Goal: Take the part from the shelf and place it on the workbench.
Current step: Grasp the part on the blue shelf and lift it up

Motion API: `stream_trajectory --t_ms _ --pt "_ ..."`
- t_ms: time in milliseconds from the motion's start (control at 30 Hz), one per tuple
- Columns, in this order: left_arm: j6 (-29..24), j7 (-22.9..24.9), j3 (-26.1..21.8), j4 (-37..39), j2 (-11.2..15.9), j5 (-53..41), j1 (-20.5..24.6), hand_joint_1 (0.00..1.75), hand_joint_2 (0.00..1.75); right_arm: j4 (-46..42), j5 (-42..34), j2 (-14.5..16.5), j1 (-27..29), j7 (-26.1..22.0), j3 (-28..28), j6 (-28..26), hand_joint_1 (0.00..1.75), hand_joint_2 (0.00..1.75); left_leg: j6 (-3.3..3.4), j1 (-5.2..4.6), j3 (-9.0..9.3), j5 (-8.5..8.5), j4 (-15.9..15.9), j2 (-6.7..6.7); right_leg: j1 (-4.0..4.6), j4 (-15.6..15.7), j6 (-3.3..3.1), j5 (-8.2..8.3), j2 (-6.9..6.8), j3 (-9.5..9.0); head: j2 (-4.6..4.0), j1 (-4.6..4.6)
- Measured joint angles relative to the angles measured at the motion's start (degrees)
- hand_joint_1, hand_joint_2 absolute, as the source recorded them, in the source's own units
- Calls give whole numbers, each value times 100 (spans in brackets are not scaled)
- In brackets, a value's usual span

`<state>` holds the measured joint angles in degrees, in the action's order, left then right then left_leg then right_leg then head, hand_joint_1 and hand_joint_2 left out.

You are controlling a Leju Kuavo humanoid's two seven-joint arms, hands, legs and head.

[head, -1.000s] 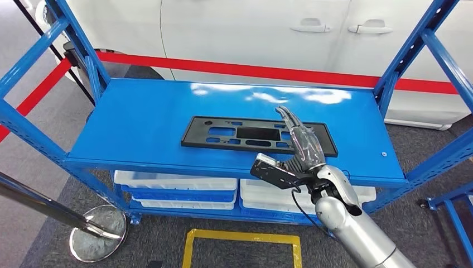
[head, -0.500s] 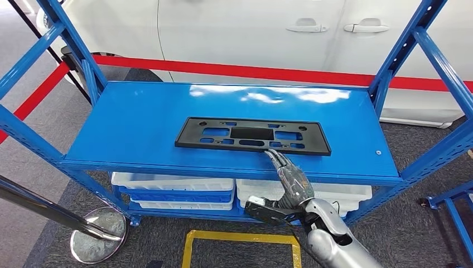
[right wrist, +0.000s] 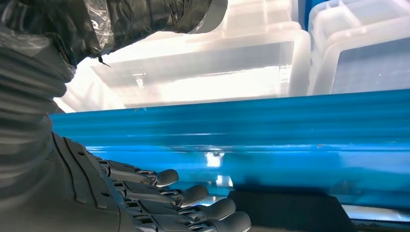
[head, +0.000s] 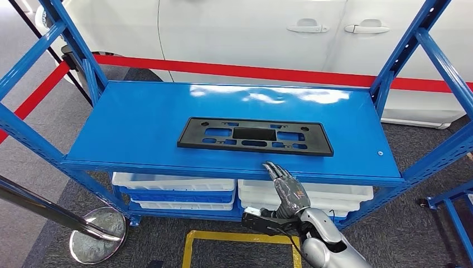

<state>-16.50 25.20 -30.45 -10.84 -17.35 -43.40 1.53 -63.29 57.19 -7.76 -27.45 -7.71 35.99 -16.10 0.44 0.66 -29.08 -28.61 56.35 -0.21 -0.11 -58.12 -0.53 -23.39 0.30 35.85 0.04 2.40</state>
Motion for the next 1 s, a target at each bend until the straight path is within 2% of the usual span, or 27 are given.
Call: stream_trajectory --t_ms 300,433,533,667,800,933,1000 --pt "94 11 -2 0 0 -144 0 0 0 218 224 330 -59 87 -51 -738 0 175 -2 0 0 -2 4 1 0 0 1 1 1 -1 -1 2" --pt "116 9 -43 0 0 -153 -1 0 0 -157 -419 397 -149 -110 -253 -659 0 0 -2 0 3 -2 7 1 0 0 2 1 1 0 -1 1" --pt "116 2 -118 0 -1 -122 2 0 0 -740 -1348 328 -246 -317 -438 -198 0 0 -3 -2 14 -2 13 4 0 0 4 3 3 1 0 2" --pt "113 -7 -242 0 -3 -63 -13 0 0 -1917 -2631 -139 -531 -443 -858 524 0 0 -2 -5 10 0 26 1 -2 -1 14 9 -2 8 0 0" --pt "120 -16 -330 0 -23 -41 -13 0 0 -2637 -2957 -525 -865 -381 -1359 969 0 0 2 -6 -1 -6 29 3 -6 0 20 10 0 -3 0 -1" --pt "187 -17 -373 0 -40 -136 8 0 0 -2734 -2334 -623 -890 -225 -1363 1031 0 175 16 -6 -9 -15 30 8 -7 3 24 10 0 -12 0 -1" --pt "224 -14 -378 1 -47 -216 15 0 0 -2523 -1895 -576 -863 -141 -1216 861 0 175 16 -5 -10 -15 30 6 -6 3 25 9 -1 -12 0 -1"
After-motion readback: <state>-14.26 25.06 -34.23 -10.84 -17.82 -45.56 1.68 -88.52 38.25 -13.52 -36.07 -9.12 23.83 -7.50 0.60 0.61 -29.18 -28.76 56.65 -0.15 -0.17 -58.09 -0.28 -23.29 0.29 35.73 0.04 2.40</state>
